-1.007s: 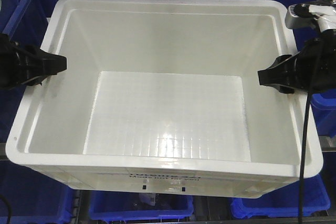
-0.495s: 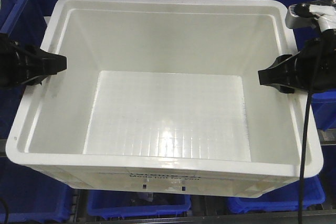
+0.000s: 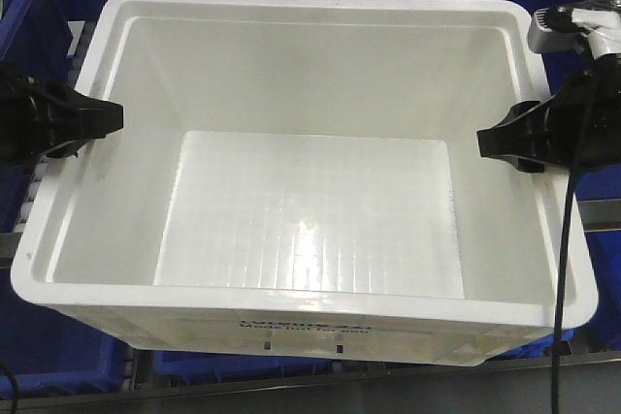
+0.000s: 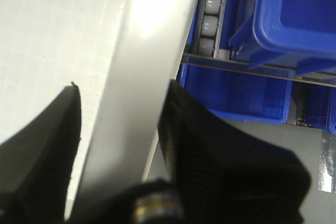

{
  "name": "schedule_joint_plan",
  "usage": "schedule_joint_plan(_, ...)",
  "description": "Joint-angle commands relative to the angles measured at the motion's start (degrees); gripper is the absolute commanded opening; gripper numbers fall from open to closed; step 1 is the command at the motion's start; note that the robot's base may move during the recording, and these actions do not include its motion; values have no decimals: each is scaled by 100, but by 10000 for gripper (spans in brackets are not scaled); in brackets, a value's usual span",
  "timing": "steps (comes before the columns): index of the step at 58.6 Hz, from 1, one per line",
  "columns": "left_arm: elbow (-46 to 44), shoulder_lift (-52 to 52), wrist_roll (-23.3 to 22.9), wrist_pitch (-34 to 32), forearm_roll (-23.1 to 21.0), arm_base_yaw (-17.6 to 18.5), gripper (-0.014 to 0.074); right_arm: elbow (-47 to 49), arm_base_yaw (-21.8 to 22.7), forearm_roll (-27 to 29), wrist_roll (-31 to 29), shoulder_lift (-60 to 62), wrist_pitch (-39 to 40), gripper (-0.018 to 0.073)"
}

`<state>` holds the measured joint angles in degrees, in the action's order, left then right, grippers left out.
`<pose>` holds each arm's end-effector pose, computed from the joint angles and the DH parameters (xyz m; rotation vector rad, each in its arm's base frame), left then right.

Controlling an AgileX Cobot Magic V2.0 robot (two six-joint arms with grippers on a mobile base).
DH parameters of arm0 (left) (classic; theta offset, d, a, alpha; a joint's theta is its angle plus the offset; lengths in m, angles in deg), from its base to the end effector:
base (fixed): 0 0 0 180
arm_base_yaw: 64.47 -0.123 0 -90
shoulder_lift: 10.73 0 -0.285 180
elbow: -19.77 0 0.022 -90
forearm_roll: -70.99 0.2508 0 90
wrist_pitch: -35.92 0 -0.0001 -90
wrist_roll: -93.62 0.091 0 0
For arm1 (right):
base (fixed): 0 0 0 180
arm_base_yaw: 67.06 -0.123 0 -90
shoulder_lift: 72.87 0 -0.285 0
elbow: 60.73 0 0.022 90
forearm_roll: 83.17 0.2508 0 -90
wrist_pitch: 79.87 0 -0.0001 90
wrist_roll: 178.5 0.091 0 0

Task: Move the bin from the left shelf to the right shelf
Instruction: 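Hold the tote with both grippers while the base backs away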

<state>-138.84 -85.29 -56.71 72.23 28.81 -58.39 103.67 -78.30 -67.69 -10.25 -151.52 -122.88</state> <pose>0.2394 -0.0619 0.3462 0.2282 2.1597 -0.5690 0.2493 0.0665 0.3411 -0.3267 2.3592 0.3087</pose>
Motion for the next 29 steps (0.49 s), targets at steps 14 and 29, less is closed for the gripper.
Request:
schedule_joint_plan(14,-259,161,115,148,-898,196,-6,296,-130,773,-86,179,591,-4)
schedule_joint_plan(29,-259,161,115,148,-898,196,-6,296,-130,773,-86,179,591,-4)
